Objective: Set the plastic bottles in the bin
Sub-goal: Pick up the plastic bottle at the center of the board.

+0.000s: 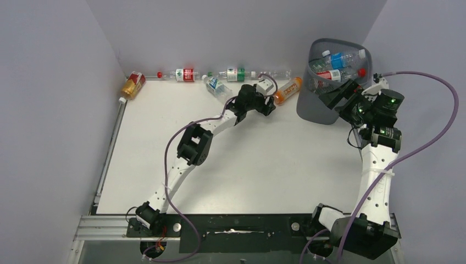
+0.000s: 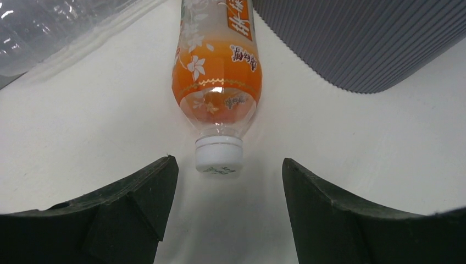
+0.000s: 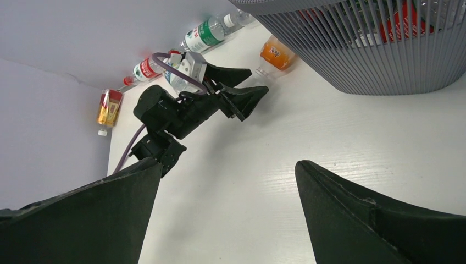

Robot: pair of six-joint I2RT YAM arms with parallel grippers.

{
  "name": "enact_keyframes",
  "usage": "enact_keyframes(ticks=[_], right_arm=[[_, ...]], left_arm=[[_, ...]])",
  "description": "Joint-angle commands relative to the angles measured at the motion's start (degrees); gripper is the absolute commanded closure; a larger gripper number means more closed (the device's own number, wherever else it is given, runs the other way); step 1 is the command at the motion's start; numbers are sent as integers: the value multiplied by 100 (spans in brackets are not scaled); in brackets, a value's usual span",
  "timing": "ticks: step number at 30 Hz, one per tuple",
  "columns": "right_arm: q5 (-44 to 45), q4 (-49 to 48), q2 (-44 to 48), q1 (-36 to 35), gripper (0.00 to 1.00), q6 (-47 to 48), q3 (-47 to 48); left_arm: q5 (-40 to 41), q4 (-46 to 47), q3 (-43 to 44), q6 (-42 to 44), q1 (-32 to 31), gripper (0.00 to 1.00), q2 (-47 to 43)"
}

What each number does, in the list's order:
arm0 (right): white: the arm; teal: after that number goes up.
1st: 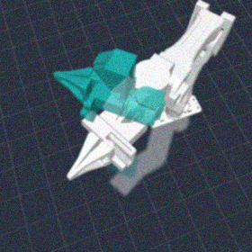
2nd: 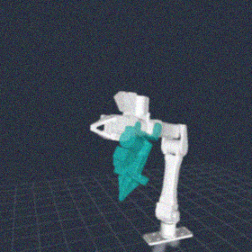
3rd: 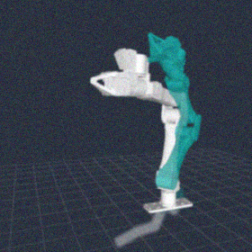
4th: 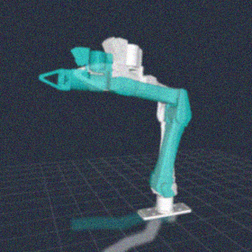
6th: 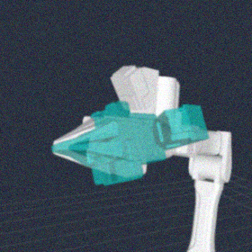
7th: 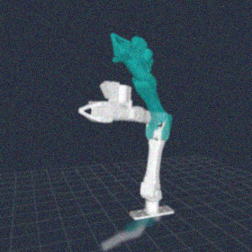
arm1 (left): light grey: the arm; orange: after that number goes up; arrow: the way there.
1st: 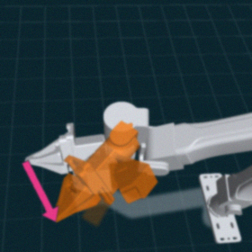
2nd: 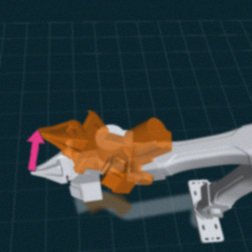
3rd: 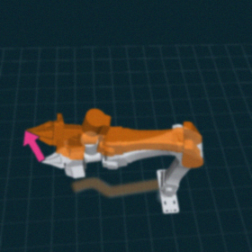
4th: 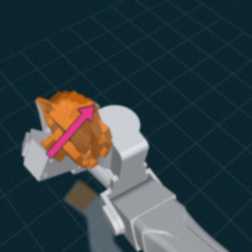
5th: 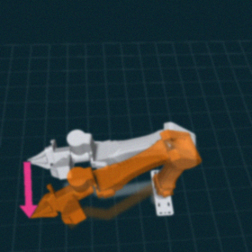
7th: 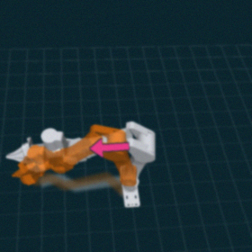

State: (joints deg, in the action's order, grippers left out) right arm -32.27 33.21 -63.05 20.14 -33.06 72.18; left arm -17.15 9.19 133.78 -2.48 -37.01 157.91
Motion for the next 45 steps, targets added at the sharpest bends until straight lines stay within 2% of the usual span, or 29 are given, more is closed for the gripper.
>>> enact_keyframes(ticks=[1, 3, 11, 19, 29, 34, 36, 39, 45], right_arm=[[78, -123, -47, -63, 2, 120, 102], [89, -129, -80, -70, 2, 132, 103], [89, -196, -79, -88, 2, 142, -29], [75, -240, -98, -124, 2, 133, -80], [83, -250, -129, -151, 1, 133, -90], [97, -263, -145, -173, 1, 133, -107], [99, -267, -151, -176, 1, 133, -114], [107, -273, -162, -179, 1, 133, -121], [106, -306, -169, -193, 1, 133, -189]], left_arm=[[79, 443, 384, -25, 68, 31, 132], [98, 519, 433, -64, 68, 31, 194], [-55, 788, 580, -363, 69, 45, 376], [-10, 1066, 626, -535, 47, 47, 457], [-26, 1111, 846, -709, 96, 68, 644], [-9, 1142, 919, -761, 94, 65, 710], [-1, 1162, 914, -795, 91, 55, 730], [1, 1183, 877, -813, 83, 46, 713], [0, 1267, 789, -811, 85, 42, 676]])
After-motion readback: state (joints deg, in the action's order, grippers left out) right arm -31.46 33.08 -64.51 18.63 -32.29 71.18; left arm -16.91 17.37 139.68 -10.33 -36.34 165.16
